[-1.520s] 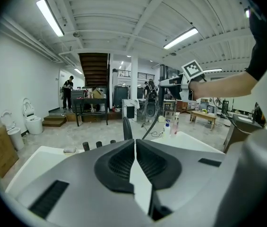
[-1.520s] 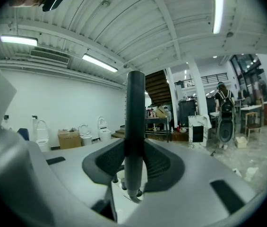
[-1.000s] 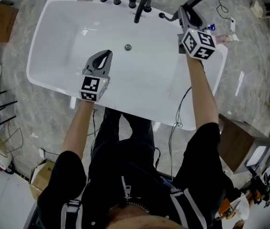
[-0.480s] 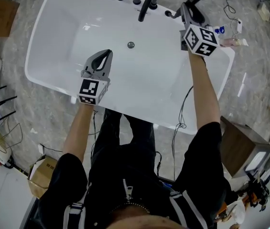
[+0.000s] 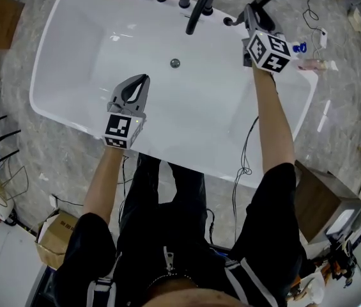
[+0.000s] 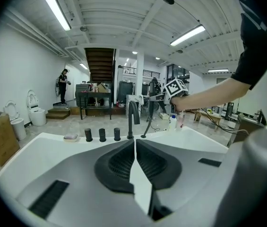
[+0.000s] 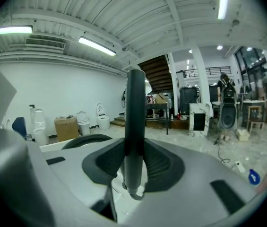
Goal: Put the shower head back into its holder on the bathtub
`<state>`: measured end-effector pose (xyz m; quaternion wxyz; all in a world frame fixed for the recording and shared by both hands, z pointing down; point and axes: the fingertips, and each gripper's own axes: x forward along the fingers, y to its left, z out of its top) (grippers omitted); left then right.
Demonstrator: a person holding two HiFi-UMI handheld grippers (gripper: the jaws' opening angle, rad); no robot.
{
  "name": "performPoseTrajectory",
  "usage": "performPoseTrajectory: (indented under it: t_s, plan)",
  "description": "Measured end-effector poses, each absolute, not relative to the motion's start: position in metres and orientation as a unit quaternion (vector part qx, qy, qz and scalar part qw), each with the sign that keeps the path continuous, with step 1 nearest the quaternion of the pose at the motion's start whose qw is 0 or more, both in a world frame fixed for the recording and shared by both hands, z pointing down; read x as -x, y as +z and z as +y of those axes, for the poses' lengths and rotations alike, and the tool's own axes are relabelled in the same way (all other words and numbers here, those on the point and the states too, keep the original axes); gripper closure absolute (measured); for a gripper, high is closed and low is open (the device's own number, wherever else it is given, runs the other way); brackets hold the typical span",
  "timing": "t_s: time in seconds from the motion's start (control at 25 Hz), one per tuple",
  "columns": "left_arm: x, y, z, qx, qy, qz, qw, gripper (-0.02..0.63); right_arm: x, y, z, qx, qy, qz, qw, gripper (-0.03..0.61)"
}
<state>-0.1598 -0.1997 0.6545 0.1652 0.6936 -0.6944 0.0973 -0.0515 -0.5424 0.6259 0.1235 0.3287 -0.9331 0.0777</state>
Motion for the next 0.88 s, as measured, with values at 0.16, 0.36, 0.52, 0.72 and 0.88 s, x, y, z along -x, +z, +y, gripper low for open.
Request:
performPoseTrajectory:
  t_s: [0.16,0.36,0.52,0.72,0.88]
  plan:
    - [0.167,0.657,-0.207,-0.694,0.097,-0.695,0.161,0.583,0.057,0.642,-0.553,-0.335,0.080,-0.930,0.128,0.449]
    - [0.170,0.669,-0.205,-0.691,0.098,-0.696,0.170,0.583,0.061,0.673,-0.559,-0.336,0.087,-0.927,0.139,0.449]
    - [0.171,0.677,-0.202,-0.690,0.095,-0.696,0.176,0.583,0.065,0.693,-0.572,-0.345,0.089,-0.922,0.152,0.449]
    - [0.175,0.691,-0.192,-0.684,0.107,-0.697,0.186,0.583,0.070,0.716,-0.581,-0.351,0.096,-0.918,0.158,0.449]
    - [0.181,0.700,-0.182,-0.680,0.117,-0.698,0.190,0.583,0.071,0.729,-0.588,-0.355,0.097,-0.916,0.161,0.449]
